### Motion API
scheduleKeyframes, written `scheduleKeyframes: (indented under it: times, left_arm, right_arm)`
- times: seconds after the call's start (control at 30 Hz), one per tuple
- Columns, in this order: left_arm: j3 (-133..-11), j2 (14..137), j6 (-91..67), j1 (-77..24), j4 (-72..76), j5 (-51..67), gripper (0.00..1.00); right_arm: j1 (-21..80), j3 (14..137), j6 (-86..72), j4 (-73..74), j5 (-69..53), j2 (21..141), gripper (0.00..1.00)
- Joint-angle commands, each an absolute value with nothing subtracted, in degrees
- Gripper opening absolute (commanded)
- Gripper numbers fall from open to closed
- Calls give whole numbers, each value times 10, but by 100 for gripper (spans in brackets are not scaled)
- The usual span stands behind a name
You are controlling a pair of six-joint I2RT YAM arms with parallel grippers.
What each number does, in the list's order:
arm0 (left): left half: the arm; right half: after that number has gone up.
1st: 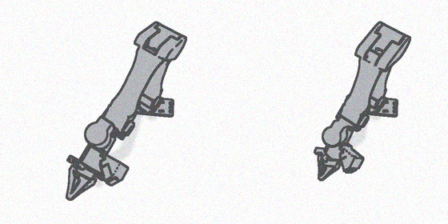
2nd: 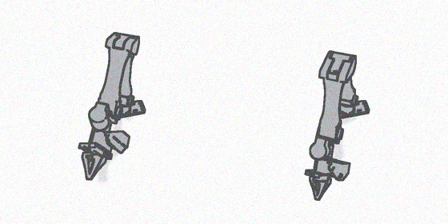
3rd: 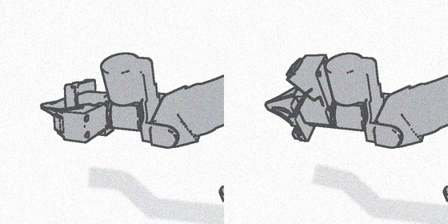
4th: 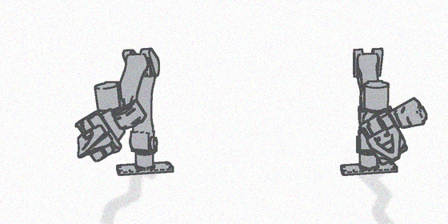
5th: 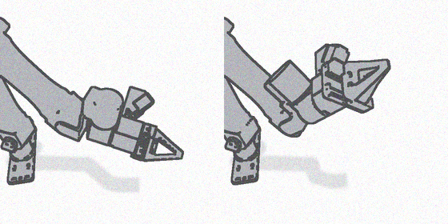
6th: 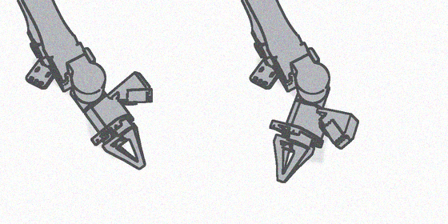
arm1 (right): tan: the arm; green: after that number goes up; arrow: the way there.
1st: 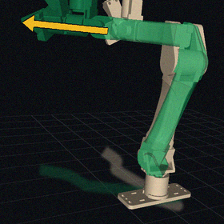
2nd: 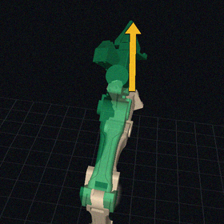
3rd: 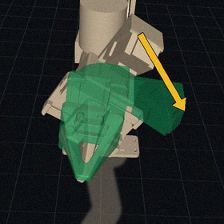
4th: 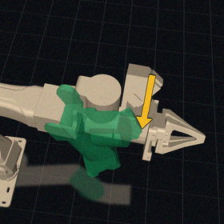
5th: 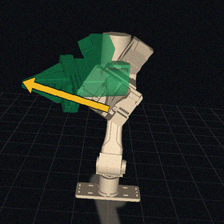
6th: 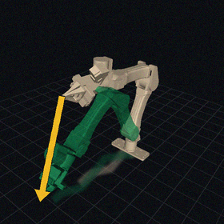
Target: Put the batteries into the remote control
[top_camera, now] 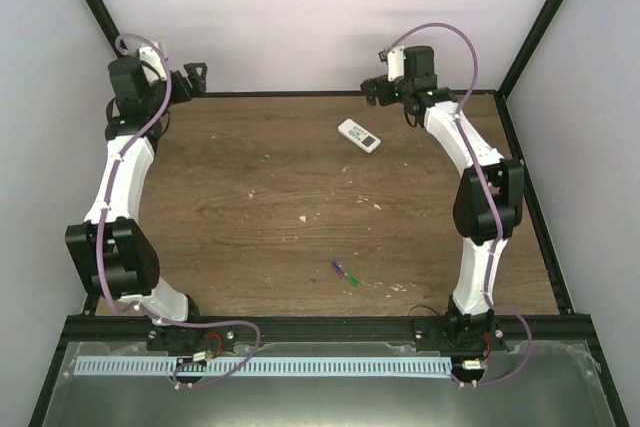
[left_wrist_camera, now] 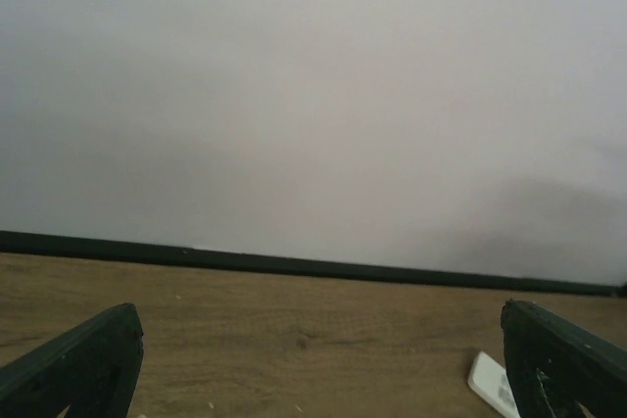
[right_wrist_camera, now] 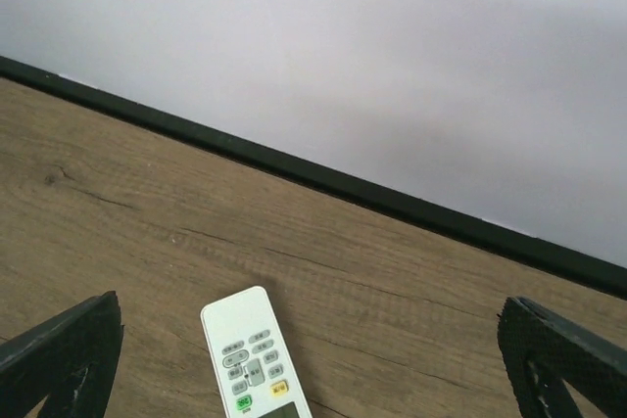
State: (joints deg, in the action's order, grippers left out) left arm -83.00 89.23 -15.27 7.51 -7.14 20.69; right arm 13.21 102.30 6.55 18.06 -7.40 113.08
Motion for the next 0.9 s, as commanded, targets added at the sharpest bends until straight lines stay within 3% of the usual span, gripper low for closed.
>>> scheduleKeyframes:
  times: [0.0, 0.43, 0.87]
  left_arm:
    - [-834, 902, -131, 68, -79, 251, 100]
    - [-799, 888, -60, 62, -113, 226, 100]
    - [-808, 896, -26, 42, -129, 202, 100]
  right_arm:
    - [131, 1045, 73, 220, -103, 1181, 100]
    - [146, 1076, 98, 236, -111, 1299, 100]
    - [153, 1081, 108, 241, -126, 1341, 100]
